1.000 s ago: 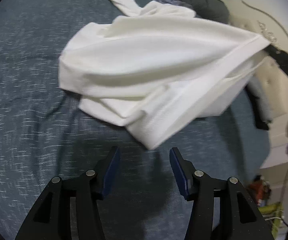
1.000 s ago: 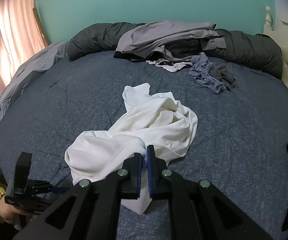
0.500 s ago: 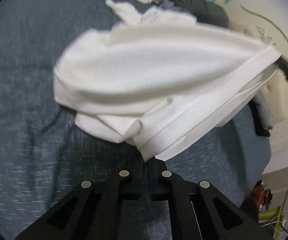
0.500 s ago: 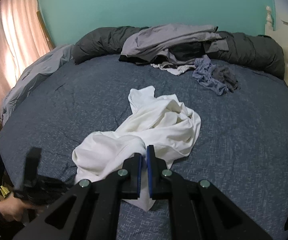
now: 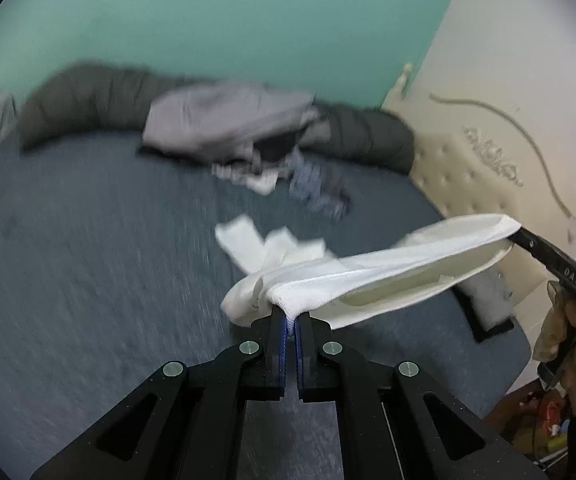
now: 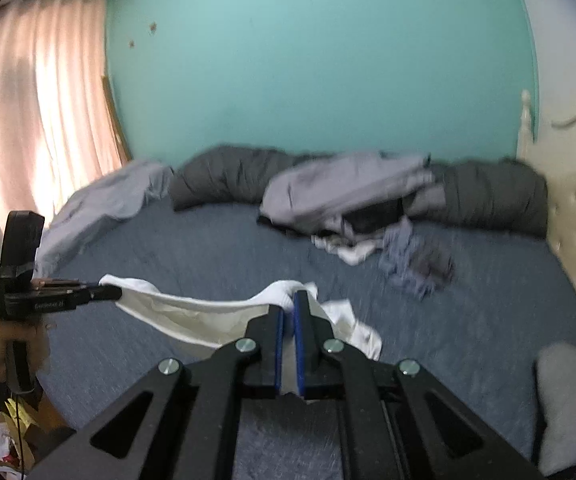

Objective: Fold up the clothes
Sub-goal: 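Lift the shirt with both tools and shake it out above the bed, then lay the shirt down on the bed with both tools, sleeves spread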

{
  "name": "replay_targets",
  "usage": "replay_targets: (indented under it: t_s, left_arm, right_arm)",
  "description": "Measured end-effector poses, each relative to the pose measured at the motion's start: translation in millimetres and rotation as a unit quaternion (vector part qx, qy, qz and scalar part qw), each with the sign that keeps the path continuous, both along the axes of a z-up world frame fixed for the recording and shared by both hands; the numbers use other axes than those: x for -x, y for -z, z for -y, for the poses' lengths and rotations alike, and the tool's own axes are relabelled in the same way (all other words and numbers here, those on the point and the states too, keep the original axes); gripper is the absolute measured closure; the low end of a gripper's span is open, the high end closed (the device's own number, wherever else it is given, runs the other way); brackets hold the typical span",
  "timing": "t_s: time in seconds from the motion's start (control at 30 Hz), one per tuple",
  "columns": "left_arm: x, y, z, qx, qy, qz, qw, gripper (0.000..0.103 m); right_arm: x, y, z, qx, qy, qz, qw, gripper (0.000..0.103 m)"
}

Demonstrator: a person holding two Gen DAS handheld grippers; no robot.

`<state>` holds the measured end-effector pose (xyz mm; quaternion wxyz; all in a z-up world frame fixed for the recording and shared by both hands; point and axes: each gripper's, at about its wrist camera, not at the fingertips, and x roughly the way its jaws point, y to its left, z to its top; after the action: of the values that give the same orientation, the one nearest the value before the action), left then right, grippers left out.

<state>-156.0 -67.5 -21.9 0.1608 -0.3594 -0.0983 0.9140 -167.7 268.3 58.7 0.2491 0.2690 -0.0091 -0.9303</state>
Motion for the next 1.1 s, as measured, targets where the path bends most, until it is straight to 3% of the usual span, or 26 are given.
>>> replay_targets:
  t_s: [0.23, 0.33, 0.43, 0.53, 0.63, 0.7, 0.83, 1.0, 1.1]
  left_arm:
    - [-22, -131, 11, 0.025, -0.009, -0.078, 0.9966, 0.1]
    - [-33, -182, 15, 0.018, -0.016, -0.11, 0.9936, 0.1]
    - [-45, -222, 13, 0.022, -0.012, -0.134, 0.9906, 0.1]
    - [-54, -236, 9, 0.03, -0.007, -0.142, 0.9893, 0.1]
    - [-57, -224, 6, 0.032, -0.002, -0.137, 0.9901, 0.1]
    - [-52, -201, 4, 0.033, 0.003, -0.114, 0.9929, 0.1]
    - [-42, -152, -1, 0.037, 0.014, -0.066, 0.997, 0.1]
    - [-21, -66, -8, 0.055, 0.024, 0.008, 0.9981, 0.1]
    - [-8, 0, -11, 0.059, 0.028, 0.063, 0.9958, 0.1]
  right_arm:
    - [-34, -102, -4, 0.018, -0.003, -0.06, 0.998, 0.099]
    - [-50, -139, -4, 0.016, -0.005, -0.085, 0.996, 0.099]
    - [-65, -169, -9, 0.02, -0.006, -0.11, 0.994, 0.099]
    - [-70, -176, -14, 0.019, -0.004, -0.117, 0.993, 0.099]
    - [-68, -163, -15, 0.018, -0.006, -0.104, 0.994, 0.099]
    - [-63, -144, -13, 0.013, -0.009, -0.084, 0.996, 0.099]
    - [-47, -86, -6, 0.002, -0.017, -0.031, 0.999, 0.099]
    - [-22, 0, 7, -0.022, -0.02, 0.048, 0.998, 0.099]
    - [-8, 60, 13, -0.039, -0.012, 0.106, 0.993, 0.099]
